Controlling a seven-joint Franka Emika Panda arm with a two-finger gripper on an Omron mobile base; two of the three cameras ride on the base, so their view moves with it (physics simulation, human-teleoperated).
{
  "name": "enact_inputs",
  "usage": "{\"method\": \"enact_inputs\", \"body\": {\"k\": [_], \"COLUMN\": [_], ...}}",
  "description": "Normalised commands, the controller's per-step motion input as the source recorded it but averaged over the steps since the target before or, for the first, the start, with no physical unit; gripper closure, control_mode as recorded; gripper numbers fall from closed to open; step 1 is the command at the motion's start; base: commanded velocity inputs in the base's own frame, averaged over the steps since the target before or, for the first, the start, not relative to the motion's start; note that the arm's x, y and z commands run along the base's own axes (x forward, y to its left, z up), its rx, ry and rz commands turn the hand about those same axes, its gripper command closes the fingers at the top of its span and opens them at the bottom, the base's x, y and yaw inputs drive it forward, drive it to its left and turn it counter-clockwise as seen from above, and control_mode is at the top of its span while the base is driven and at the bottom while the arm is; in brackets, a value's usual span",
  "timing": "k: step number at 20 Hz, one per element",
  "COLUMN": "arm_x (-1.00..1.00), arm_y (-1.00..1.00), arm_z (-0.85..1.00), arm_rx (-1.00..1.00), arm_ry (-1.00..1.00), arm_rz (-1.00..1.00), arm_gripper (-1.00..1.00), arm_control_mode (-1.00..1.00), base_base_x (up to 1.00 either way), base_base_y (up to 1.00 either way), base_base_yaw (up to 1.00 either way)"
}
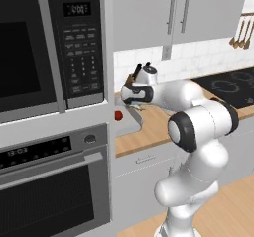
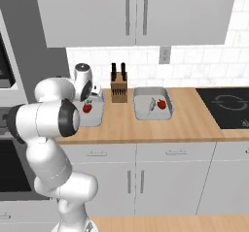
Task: Place one bell pepper and one fish in each tupperware on the nearby counter, to pack two identical lunches.
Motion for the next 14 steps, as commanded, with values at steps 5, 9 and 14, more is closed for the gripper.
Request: {"method": "enact_inputs", "body": {"k": [5, 9, 14], "arm_x": [0.84, 0.7, 0.53], "arm_y": [0.19, 0.56, 0.46], "arm_z": [-0.58, -0.32, -0.43], "arm_rx": [0.0, 0.0, 0.0], "arm_ry": [0.0, 0.0, 0.0], "arm_rz": [0.0, 0.0, 0.0], "arm_gripper": [1.0, 1.0, 1.0], "arm_control_mode": [-1.0, -1.0, -1.0], "base_base_x": [0.0, 0.0, 0.0], "base_base_y": [0.0, 0.0, 0.0], "base_base_yaw": [0.0, 0.0, 0.0]}}
